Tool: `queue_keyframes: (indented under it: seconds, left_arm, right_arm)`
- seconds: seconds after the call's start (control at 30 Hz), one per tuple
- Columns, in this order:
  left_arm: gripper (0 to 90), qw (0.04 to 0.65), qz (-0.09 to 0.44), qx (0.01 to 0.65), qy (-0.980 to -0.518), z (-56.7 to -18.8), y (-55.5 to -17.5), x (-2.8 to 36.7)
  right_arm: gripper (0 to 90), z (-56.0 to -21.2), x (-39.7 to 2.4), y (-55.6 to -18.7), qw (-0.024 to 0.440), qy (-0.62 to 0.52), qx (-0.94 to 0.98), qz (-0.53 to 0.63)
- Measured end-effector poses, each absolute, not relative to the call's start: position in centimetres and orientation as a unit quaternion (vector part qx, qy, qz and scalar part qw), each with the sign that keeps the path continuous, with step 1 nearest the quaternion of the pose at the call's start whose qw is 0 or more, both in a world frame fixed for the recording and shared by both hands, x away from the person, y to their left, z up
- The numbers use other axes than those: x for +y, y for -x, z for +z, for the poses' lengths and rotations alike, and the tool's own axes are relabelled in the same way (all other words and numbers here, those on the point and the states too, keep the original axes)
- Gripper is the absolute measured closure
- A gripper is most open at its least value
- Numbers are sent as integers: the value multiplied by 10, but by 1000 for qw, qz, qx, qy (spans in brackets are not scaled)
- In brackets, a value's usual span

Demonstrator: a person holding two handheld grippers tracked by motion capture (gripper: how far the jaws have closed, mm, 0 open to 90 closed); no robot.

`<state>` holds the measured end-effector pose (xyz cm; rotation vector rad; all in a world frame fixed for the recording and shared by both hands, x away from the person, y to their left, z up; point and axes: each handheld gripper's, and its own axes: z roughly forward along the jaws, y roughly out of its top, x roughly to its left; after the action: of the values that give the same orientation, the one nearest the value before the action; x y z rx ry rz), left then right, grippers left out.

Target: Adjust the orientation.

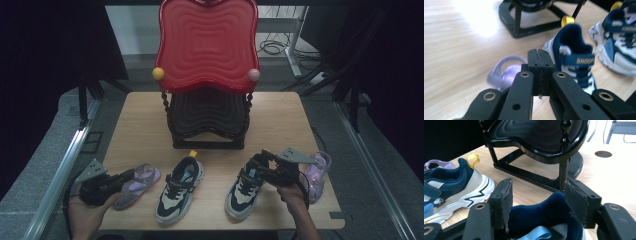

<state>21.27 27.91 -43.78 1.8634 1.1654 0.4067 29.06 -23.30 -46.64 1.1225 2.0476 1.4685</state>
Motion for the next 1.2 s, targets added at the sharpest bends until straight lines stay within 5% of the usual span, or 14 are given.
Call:
queue_keyframes:
  seconds: [1.2]
  left_arm:
    - [900, 368, 89, 492, -784, -509, -195, 290]
  right_arm:
    - [388, -471, -234, -281, 195, -424, 732, 497]
